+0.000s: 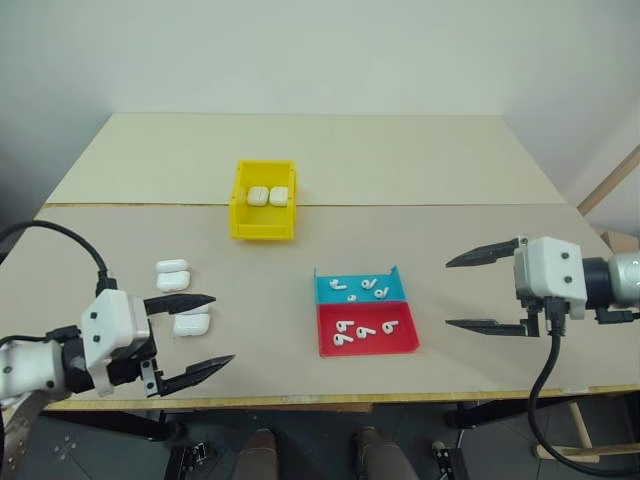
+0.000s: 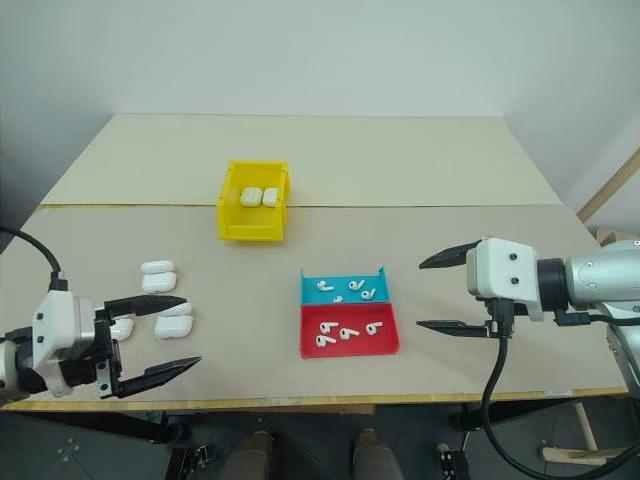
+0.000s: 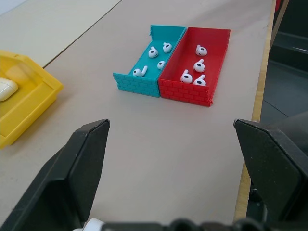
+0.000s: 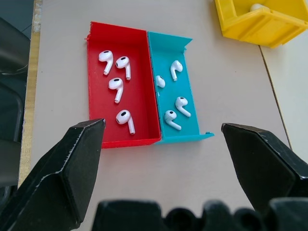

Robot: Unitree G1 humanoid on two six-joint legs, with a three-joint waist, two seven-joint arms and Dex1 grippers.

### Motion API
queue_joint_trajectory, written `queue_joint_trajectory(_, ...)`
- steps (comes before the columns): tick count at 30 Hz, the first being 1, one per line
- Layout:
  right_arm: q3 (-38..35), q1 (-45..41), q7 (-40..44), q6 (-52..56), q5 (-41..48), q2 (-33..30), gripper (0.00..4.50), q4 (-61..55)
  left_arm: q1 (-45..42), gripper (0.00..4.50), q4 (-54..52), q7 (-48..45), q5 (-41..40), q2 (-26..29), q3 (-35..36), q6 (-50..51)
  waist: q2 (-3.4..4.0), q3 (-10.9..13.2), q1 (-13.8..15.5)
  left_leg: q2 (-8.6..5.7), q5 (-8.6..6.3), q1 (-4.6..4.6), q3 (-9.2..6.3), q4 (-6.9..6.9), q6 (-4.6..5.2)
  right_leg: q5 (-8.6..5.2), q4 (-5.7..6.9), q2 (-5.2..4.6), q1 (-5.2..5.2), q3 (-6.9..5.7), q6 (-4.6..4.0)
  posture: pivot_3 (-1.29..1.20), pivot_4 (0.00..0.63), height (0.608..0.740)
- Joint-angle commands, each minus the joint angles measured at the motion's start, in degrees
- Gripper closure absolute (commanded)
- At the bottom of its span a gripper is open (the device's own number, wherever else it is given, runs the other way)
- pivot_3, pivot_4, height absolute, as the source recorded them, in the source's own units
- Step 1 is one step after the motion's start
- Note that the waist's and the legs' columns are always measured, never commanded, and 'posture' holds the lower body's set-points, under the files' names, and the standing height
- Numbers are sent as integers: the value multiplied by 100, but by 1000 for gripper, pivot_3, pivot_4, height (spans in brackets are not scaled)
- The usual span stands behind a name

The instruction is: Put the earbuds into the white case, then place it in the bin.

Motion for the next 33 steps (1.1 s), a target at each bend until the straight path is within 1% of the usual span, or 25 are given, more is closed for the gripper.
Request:
queue_joint_trajectory(1,-133,-79,-12,17,115,-56,12,-19,-154,0,-38,221,30,-4,79,-19,0,0,0,0,0,0,0,0,0,0,0,0,0,0,0,0,150,740)
queue_joint_trajectory(3,-104,-171,-17,33,122,-56,12,26,-181,0,-103,483,112,-13,26,143,0,0,1,0,0,0,0,0,0,0,0,0,0,0,0,0,150,740)
queue_joint_trajectory(9,-68,-218,3,-19,111,-28,12,26,9,0,-412,820,246,-134,37,206,0,0,-5,0,0,-1,0,0,0,3,0,0,-1,1,-4,0,150,740)
queue_joint_trajectory(12,-28,-281,6,-63,88,-16,12,43,-18,0,-647,1129,-169,-326,291,407,0,0,-3,0,0,-1,0,0,0,4,0,-1,0,1,-6,0,150,740)
queue_joint_trajectory(14,10,-351,17,-83,79,-14,12,69,-41,0,-812,1466,-521,-362,512,787,0,0,-3,0,0,0,0,0,0,5,0,-1,0,1,-4,0,150,740)
queue_joint_trajectory(17,86,-482,69,-85,80,-30,12,86,125,0,-1187,1899,-559,-233,833,1342,0,0,-7,1,0,2,-1,1,0,4,2,0,1,0,0,0,150,740)
queue_joint_trajectory(19,101,-525,81,-53,103,-42,12,37,293,0,-1437,2073,-589,-393,1067,1354,0,0,-14,0,0,1,-1,1,0,4,1,0,1,1,0,0,150,740)
queue_joint_trajectory(21,89,-521,55,4,144,-45,12,-50,395,0,-1582,2318,-964,-410,1341,1693,0,0,-12,0,0,0,1,0,0,7,0,-1,0,4,-6,0,150,740)
queue_joint_trajectory(22,74,-505,46,29,176,-38,12,-82,472,0,-1629,2333,-1119,-274,1495,1936,0,0,-9,0,0,1,-1,0,0,10,1,0,0,3,-10,0,150,740)
queue_joint_trajectory(24,53,-455,15,58,200,-22,12,-155,558,0,-1674,2577,-1570,188,1855,2762,0,0,1,0,0,1,-2,0,0,9,2,0,-1,2,-10,0,150,740)
queue_joint_trajectory(26,60,-419,-26,80,205,-7,12,-221,351,0,-1595,3142,-1688,640,1849,3563,0,0,29,0,1,3,-6,2,0,-1,5,1,2,0,7,0,150,740)
queue_joint_trajectory(27,73,-413,-46,83,199,-1,12,-239,103,0,-1393,3578,-2002,907,1790,4163,0,0,36,-1,1,4,-7,3,0,-3,3,0,4,0,14,0,150,740)
queue_joint_trajectory(29,91,-413,-91,112,206,-2,12,-288,-676,0,-849,4641,-2667,1135,1600,5310,-1,1,53,-4,2,12,-10,6,-1,-8,5,0,15,-2,27,0,150,740)
queue_joint_trajectory(30,88,-401,-121,140,223,1,12,-334,-1073,0,-564,5070,-2985,1174,1536,5843,-1,1,43,-3,2,20,-14,7,-1,-8,3,0,22,-4,31,0,150,740)
queue_joint_trajectory(31,85,-389,-148,163,237,5,12,-373,-1440,0,-396,5377,-3141,1123,1488,6336,-1,1,34,-3,2,29,-13,7,-1,-9,3,0,29,-3,32,0,150,740)
queue_joint_trajectory(32,82,-374,-177,189,252,8,12,-414,-1700,0,-315,5598,-3275,1108,1445,6750,-2,2,22,-3,2,38,-12,6,-1,-10,3,0,41,-4,34,0,150,740)
queue_joint_trajectory(33,91,-368,-209,222,269,11,12,-456,-1773,0,-241,5824,-3492,1183,1402,6974,-3,2,-7,-3,2,40,-14,5,-1,-11,2,0,42,-5,35,0,150,740)
